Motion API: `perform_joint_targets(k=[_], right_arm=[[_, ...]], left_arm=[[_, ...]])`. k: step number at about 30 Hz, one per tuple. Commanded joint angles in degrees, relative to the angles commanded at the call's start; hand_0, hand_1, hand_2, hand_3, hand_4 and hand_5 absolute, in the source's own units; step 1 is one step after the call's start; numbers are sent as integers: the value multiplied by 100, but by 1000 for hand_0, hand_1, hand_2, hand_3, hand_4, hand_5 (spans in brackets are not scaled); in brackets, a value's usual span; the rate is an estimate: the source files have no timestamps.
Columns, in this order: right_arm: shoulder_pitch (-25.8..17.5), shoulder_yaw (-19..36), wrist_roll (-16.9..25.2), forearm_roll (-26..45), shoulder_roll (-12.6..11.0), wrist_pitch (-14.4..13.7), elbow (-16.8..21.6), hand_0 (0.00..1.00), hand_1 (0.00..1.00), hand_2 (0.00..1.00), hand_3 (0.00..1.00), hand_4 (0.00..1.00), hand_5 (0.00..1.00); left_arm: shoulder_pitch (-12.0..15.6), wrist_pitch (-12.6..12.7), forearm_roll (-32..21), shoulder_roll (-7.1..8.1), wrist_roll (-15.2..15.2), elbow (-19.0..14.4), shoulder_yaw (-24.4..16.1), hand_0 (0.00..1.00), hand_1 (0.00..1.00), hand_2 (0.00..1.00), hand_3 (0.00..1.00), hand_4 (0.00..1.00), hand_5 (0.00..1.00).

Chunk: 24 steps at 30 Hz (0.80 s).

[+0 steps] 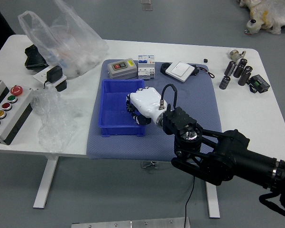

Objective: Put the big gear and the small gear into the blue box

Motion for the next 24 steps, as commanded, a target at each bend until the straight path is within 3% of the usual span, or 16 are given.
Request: perform_joint_targets(k=[5,6,11,12,17,18,23,24], right_arm=[[-19,23,-64,8,0,112,-45,901,924,933,750,519,162],[-23,27,-67,14,-1,118,-52,924,952,998,962,636,147],[-25,49,-44,18,-1,78,-66,924,952,998,962,636,147],[-23,54,-27,20,-2,47,-64,926,957,998,998,678,156],[-121,289,166,250,-54,-341,112,926,957,998,998,678,156],[-181,402,252,378,-85,-472,199,852,894,965,971,708,160],[-581,1028,561,957,-300,-1127,529,852,894,965,971,708,160],[-677,1177,575,1017,-367,-1243,527,777,832,902,917,707,166]], left_arm=[[3,-1,0,5,-3,0,8,625,576,549,683,718,278],[3,-1,0,5,-3,0,10,625,577,549,683,718,278],[2,-2,6,9,-1,0,13,625,577,549,683,718,278],[1,-2,10,10,-1,0,11,625,577,548,683,718,279],[10,-2,23,10,-3,0,-1,625,577,548,683,718,279],[14,-2,24,6,-4,0,-3,625,577,548,683,718,279],[27,-4,29,-15,-13,0,-18,625,577,548,683,718,279],[30,-3,31,-19,-13,0,-23,625,577,548,683,717,279]])
